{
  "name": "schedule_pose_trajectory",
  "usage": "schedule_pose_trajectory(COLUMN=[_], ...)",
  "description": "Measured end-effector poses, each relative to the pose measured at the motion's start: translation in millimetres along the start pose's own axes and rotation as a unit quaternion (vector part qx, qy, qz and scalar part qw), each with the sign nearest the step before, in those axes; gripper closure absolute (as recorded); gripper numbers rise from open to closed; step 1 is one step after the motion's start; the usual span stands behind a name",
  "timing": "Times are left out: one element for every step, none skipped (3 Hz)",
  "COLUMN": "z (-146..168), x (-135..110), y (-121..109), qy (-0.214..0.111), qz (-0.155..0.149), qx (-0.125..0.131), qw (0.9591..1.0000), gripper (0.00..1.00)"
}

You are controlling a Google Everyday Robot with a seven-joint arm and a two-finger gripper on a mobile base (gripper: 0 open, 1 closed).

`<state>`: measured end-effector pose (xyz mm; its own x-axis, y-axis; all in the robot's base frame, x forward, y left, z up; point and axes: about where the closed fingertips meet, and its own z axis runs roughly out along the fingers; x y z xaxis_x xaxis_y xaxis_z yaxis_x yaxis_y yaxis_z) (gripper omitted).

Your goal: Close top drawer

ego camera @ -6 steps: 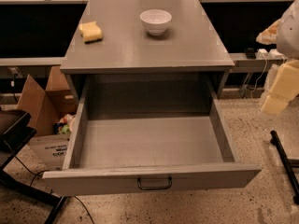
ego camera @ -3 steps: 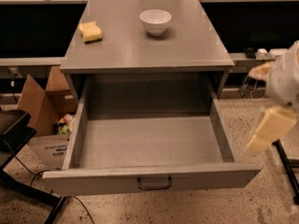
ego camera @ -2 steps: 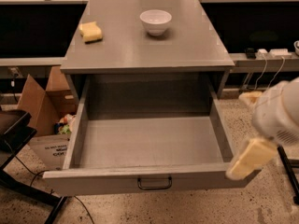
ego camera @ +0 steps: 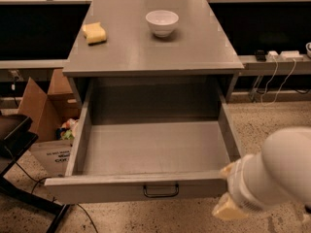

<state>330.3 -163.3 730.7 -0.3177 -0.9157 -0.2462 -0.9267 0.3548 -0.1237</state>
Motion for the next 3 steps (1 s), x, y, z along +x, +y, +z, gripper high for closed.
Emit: schedule_pose_trajectory(z=[46.1,82.5,127.0], x=[35.9,58.3,53.6], y=[48.9,90.5,97.0], qy=[0.033,0.029,-0.029], qz=[0.033,0.07,0.118], qx=[-0.032,-0.044,-0.023], qw=[0.9984,0.9962,0.9923], gripper=[0.63,0.86,1.0])
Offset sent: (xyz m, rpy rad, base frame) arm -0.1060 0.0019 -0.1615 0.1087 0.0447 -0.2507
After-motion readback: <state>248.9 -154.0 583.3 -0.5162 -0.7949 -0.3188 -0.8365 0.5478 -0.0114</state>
